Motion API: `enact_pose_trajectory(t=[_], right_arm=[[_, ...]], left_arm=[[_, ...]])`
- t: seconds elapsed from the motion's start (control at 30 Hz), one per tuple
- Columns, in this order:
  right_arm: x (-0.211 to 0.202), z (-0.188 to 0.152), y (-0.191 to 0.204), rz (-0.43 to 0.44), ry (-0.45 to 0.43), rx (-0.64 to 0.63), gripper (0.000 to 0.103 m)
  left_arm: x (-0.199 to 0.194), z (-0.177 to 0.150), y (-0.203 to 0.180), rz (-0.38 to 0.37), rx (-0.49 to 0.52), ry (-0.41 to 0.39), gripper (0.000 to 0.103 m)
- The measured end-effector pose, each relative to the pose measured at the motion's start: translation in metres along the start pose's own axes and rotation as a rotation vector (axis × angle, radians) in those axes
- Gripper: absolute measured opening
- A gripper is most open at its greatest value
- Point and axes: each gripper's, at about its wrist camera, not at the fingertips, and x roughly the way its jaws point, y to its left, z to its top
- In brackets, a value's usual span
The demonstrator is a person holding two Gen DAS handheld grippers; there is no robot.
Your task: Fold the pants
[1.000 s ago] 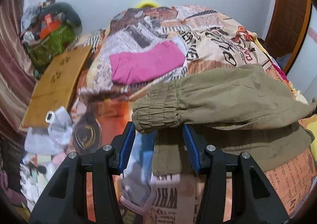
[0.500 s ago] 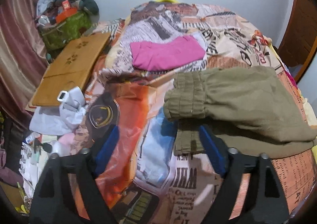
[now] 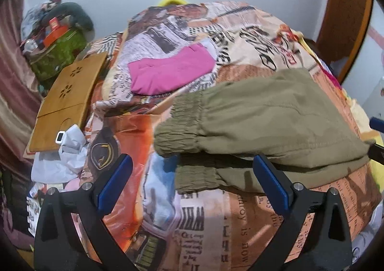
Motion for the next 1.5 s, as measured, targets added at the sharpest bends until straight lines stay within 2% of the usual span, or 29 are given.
enact_pose_trajectory(t=[0.2, 0.37, 0.5, 0.87, 0.9, 0.97, 1.07, 1.13, 1.33, 1.37, 1.4, 1.43, 1.5], right_arm=[[0.028, -0.002, 0.006, 0.011, 0.078, -0.037, 0.076], [0.052, -0.012, 0.006, 0.02, 0.164, -0.051, 0.076], [0.053, -0.013, 0.007, 0.026, 0.163, -0.063, 0.077], [0.067, 0.0, 0.021, 0.049, 0.169, -0.155, 0.077], [0.069, 0.002, 0.021, 0.049, 0.167, -0.153, 0.075], [0.07, 0.007, 0.021, 0.056, 0.154, -0.142, 0.056], [0.064, 0.014, 0.015, 0.068, 0.113, -0.101, 0.038], [0.057, 0.017, 0.013, 0.084, 0.082, -0.075, 0.032], [0.042, 0.026, 0.013, 0.075, 0.0, -0.086, 0.018], [0.039, 0.027, 0.012, 0.078, -0.008, -0.084, 0.017], [0.036, 0.028, 0.011, 0.082, -0.017, -0.08, 0.015], [0.034, 0.028, 0.01, 0.082, -0.022, -0.077, 0.013], [0.03, 0.028, 0.009, 0.077, -0.033, -0.075, 0.013]], left_arm=[[0.01, -0.001, -0.024, -0.005, 0.12, 0.02, 0.101], [0.012, 0.002, -0.049, 0.0, 0.255, 0.001, 0.101], [0.021, 0.003, -0.068, 0.01, 0.347, 0.003, 0.101], [0.027, 0.028, -0.056, -0.084, 0.226, 0.051, 0.101], [0.025, 0.028, -0.055, -0.094, 0.217, 0.051, 0.101], [0.022, 0.027, -0.053, -0.114, 0.207, 0.055, 0.101], [0.016, 0.022, -0.055, -0.14, 0.209, 0.046, 0.101], [0.013, 0.02, -0.059, -0.121, 0.225, 0.022, 0.101], [0.015, 0.02, -0.074, 0.001, 0.297, -0.039, 0.101], [0.015, 0.021, -0.075, 0.016, 0.302, -0.051, 0.096], [0.014, 0.021, -0.077, 0.03, 0.31, -0.069, 0.082], [0.011, 0.022, -0.078, 0.032, 0.315, -0.076, 0.075], [0.005, 0.025, -0.078, -0.014, 0.302, -0.07, 0.053]])
